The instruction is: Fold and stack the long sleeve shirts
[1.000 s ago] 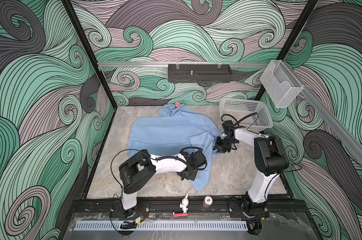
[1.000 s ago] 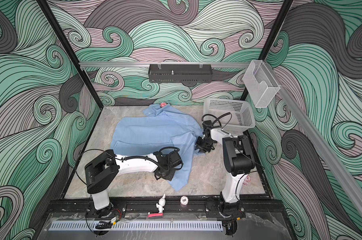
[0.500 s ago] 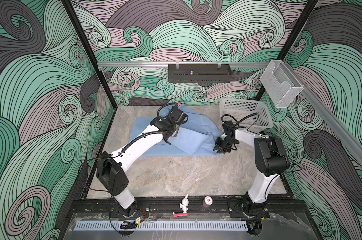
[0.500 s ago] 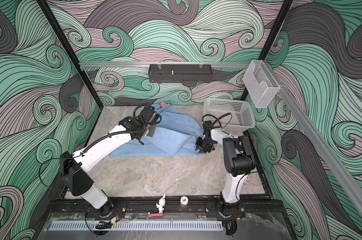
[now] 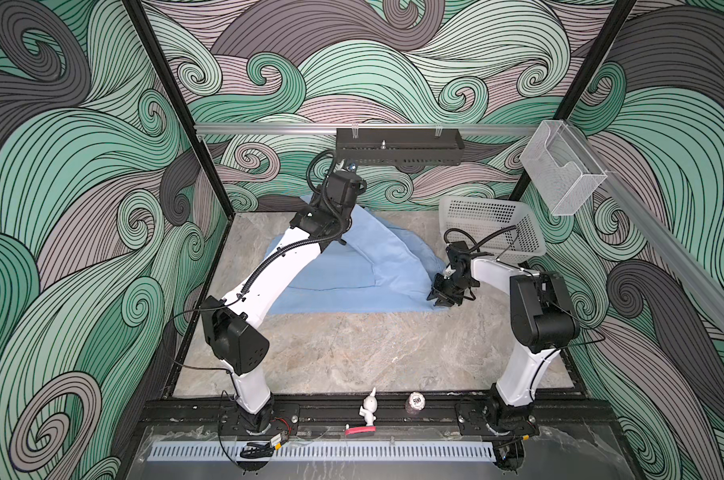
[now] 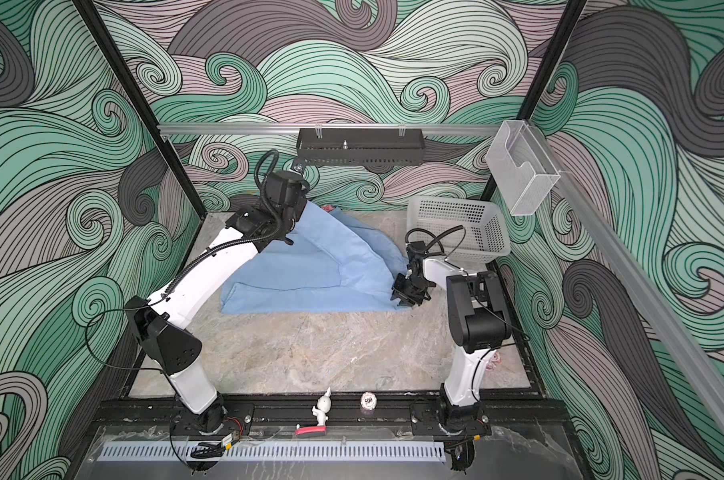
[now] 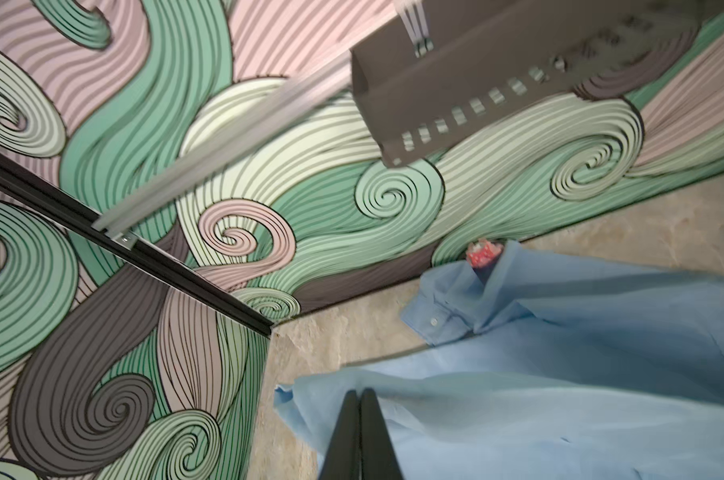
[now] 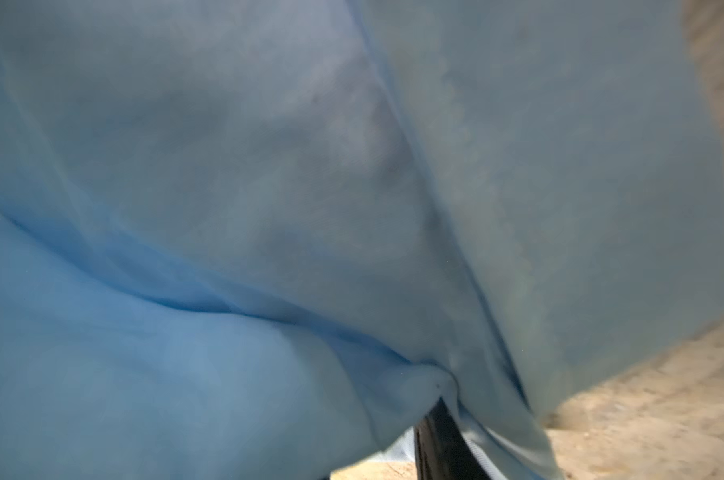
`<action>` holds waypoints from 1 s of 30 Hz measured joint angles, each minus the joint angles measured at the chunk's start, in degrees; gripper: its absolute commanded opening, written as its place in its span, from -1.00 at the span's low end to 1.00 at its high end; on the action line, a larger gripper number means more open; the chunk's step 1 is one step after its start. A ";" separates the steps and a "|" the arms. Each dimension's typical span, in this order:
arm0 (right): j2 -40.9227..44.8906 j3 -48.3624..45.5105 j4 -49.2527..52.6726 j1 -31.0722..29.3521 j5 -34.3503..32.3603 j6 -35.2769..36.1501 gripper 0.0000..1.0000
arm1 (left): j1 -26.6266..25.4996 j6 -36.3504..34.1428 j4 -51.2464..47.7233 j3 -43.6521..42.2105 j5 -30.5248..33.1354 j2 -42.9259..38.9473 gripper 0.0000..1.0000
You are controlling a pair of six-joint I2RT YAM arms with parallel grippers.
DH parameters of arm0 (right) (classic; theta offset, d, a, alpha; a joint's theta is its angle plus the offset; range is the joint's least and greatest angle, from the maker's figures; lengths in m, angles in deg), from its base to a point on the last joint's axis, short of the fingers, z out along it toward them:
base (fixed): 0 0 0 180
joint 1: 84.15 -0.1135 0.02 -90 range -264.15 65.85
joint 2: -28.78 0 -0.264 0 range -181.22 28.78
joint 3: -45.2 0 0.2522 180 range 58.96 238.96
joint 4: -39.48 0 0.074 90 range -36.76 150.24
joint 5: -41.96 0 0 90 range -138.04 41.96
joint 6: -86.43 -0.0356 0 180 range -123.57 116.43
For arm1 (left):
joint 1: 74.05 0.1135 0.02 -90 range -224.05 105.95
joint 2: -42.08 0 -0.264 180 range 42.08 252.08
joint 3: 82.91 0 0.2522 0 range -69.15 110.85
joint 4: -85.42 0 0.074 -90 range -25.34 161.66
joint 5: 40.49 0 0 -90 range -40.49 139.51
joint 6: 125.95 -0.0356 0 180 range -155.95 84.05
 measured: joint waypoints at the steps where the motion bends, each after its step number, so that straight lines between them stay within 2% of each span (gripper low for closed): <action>1: 0.00 0.00 -0.02 0.33 0.02 -0.11 -0.30 | 0.46 -0.61 0.70 0.85 0.00 0.00 -1.00; 5: 0.00 0.00 -0.13 1.20 0.09 -0.37 -0.37 | 1.38 -1.40 1.84 1.60 -0.37 0.00 -1.00; 9: 0.00 -0.09 -0.09 1.40 0.11 -0.61 -0.51 | 1.49 -1.18 3.21 -1.64 -0.42 -0.22 -1.00; 17: 0.22 -1.42 -1.16 1.90 1.22 -1.75 -0.75 | 5.22 5.35 5.20 -20.09 -0.46 -7.23 -1.00; 21: 0.31 -2.14 -2.27 2.05 2.91 -2.58 -0.76 | 7.02 8.48 6.08 -26.49 -0.39 -11.50 -1.00; 30: 0.31 -4.17 -5.25 4.11 7.67 -5.84 -0.78 | 7.30 10.69 10.73 -31.80 -0.76 -18.21 -1.00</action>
